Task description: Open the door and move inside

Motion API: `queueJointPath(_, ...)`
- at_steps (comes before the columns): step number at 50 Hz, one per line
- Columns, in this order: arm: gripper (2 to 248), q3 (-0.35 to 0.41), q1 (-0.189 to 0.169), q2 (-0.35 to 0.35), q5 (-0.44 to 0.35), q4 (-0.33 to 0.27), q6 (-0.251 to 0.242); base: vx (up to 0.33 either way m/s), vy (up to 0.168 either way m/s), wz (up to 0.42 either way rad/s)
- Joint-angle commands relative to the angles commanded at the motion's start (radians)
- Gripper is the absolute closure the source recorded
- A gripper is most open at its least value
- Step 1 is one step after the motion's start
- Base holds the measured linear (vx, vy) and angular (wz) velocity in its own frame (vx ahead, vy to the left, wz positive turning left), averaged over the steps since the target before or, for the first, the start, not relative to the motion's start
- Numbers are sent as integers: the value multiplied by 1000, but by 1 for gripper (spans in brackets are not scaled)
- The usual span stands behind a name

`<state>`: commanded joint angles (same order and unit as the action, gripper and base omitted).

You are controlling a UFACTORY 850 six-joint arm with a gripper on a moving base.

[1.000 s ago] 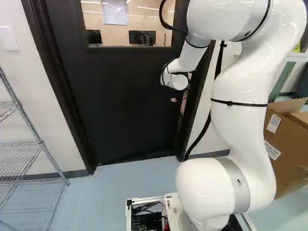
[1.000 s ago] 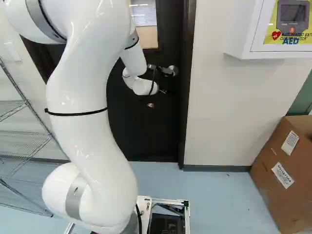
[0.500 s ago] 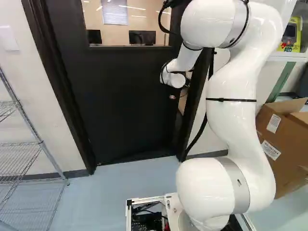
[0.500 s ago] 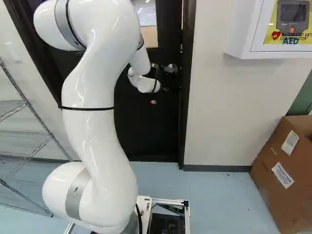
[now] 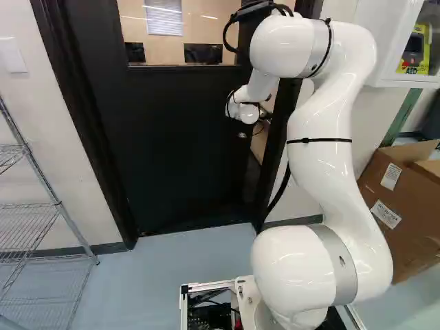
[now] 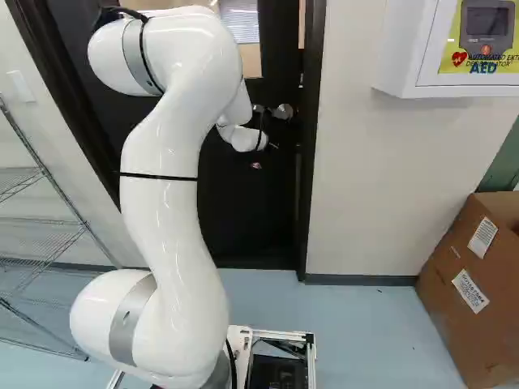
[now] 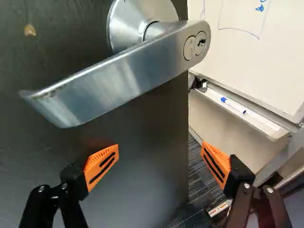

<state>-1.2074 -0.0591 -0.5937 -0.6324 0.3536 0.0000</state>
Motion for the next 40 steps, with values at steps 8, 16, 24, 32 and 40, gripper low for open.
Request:
queueJointPath(8, 3, -40, 13, -30, 10, -21, 0, 0, 0, 0)
queueJointPath(16, 3, -69, 31, -52, 9, -72, 0, 0, 0, 0)
queueJointPath(24, 3, -92, 50, -68, 7, -147, 0, 0, 0, 0)
queueJointPath(32, 3, -121, 67, -90, 7, -229, 0, 0, 0, 0)
queueJointPath(40, 3, -158, 84, -117, 6, -313, 0, 0, 0, 0)
